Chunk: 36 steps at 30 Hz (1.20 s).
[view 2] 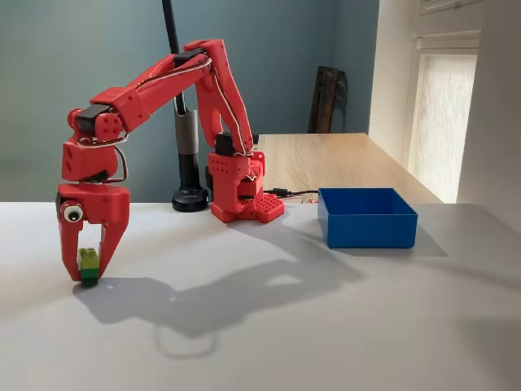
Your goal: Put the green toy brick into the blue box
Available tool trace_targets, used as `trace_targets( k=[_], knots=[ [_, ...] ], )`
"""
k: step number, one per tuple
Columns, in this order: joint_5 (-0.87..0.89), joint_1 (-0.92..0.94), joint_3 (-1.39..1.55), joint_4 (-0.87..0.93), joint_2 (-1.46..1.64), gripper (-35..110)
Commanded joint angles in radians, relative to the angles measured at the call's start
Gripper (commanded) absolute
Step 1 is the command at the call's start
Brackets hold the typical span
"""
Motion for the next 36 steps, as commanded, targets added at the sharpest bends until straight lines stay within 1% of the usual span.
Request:
trace_targets(
  k=[1,7,13,18,25,36],
  knots=[
    [-0.005,-0.048,0.0,0.063,0.057,0],
    [-0.04,-0.175,0.043,0.087,0.259,0],
    [-0.081,-0.39,0.147,0.084,0.505,0],
    [-0.114,-0.62,0.262,0.071,0.707,0],
    [-0.15,-0.994,0.457,0.048,0.956,0],
    [-0.178,-1.482,0.683,0.017,1.207,0]
  ],
)
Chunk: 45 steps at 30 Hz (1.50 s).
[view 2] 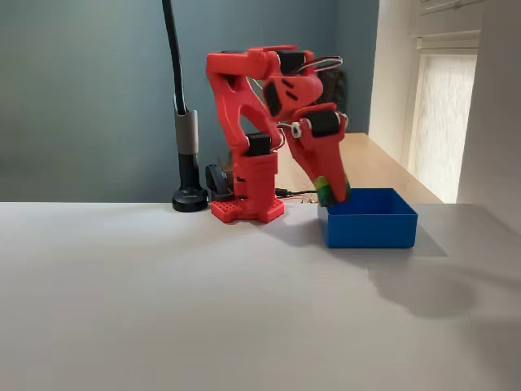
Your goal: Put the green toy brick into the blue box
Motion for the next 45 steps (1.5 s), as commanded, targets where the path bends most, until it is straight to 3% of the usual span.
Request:
trace_targets(
  k=[1,20,24,29,39,45],
  knots=[
    [-0.003,-0.172,0.04,-0.017,0.129,0],
    [-0.057,-0.545,0.193,0.029,0.225,0],
    [-0.072,-0.545,0.204,0.026,0.225,2],
    [-0.067,-0.546,0.207,0.026,0.224,17],
    [-0.08,-0.526,0.172,0.014,0.222,26],
    [-0.135,-0.216,0.13,-0.175,0.221,15]
  ],
)
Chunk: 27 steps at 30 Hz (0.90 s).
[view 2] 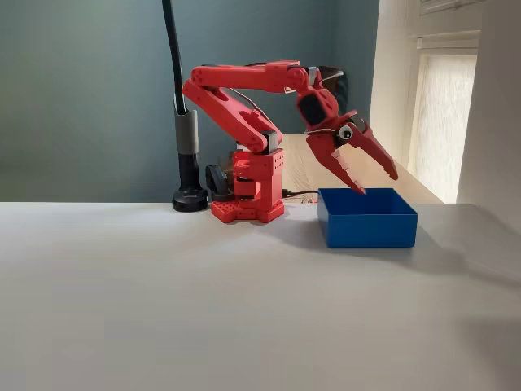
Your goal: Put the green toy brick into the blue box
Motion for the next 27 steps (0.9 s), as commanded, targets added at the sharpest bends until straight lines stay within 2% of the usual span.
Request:
trace_targets(
  k=[1,5,14,18,27],
  knots=[
    [-0.026,0.255,-0.069,-0.144,0.034,11],
    [-0.064,0.541,-0.005,-0.282,0.032,0],
    [-0.124,0.986,0.169,-0.282,0.048,0],
    [-0.143,1.051,0.284,-0.276,0.095,0],
    [-0.146,1.042,0.578,-0.273,0.419,0]
  ],
)
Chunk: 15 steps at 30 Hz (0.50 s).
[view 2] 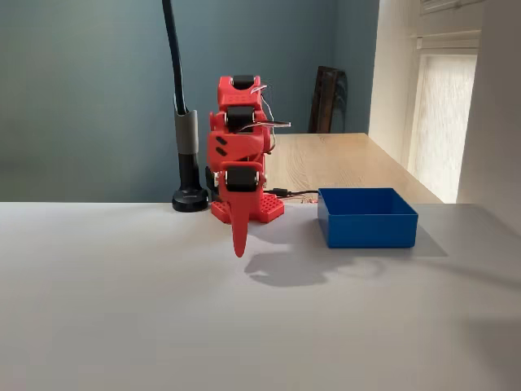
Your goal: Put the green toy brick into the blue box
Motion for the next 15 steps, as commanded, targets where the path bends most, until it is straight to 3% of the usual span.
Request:
trace_targets(
  k=[1,9,15],
  knots=[
    [-0.017,0.006,0.089,0.011,0.172,0],
    [0.094,-0.063,0.089,0.267,0.376,0],
    [0.095,-0.061,0.089,0.281,0.408,0]
  ],
)
